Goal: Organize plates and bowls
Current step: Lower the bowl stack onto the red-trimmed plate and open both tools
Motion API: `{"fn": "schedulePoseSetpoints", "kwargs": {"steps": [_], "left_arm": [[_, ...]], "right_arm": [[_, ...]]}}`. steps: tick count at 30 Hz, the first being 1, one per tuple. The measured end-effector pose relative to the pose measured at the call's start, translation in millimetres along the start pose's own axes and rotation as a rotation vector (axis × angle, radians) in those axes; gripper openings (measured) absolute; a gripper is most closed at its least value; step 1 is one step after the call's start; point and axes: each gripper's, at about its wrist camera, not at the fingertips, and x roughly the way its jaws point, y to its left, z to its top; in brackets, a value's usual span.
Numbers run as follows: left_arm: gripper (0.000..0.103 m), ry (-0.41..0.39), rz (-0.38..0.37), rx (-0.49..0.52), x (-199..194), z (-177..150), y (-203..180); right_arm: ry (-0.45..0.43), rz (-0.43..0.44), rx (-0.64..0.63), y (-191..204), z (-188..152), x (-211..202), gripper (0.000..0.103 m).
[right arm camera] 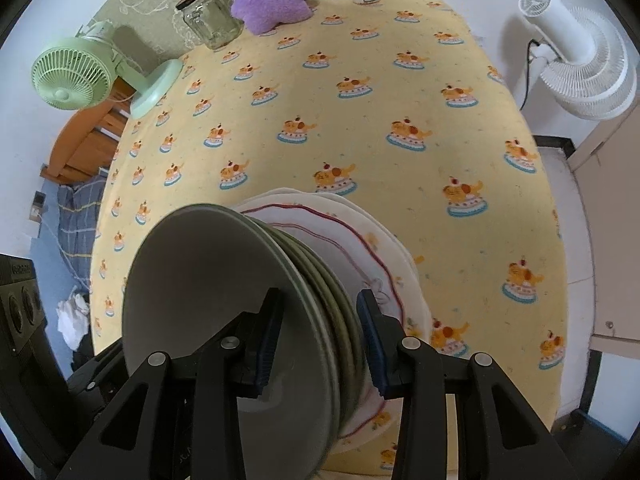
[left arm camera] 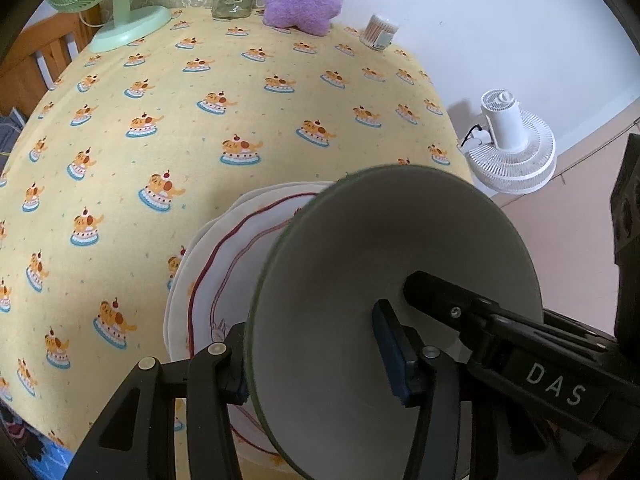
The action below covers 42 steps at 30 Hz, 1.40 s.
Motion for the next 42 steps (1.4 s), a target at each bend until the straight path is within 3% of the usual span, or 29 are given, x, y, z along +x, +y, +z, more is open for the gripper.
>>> {"fn": "schedulePoseSetpoints", "kwargs": {"steps": [4,14,26,30,36,42], "left_arm": [[0.066,-0.001,0.032,-0.022,0,-7,-1],[0.071,-0.067,0.112,-0.027,-23,-25,-5],[0.074,-0.23,0.127,0.107,-82,-27,13],[0.083,-0.302,0.149,0.134,-108,-31,32],[0.088,-0.389,0.176,0.171,-138,-48,76],[0.092,-0.482,0.25,0.225,-153,-75,114]], "right_arm": [[-0.003,-0.001,-0.003,-7,-6,-3,0.048],[-0.04,-0.004,-0.056,-8,-20,-18,0.062],[-0.277,-0.137,-0.056,38,-47,-69,0.069],[-0.378,-0.172,-0.055,68,-64,-86,0.07],[-0.491,-0.213,-0.052,112,-94,-87,0.072],[-0.533,-0.226,-0.032,141,-126,-72,0.082]]}}
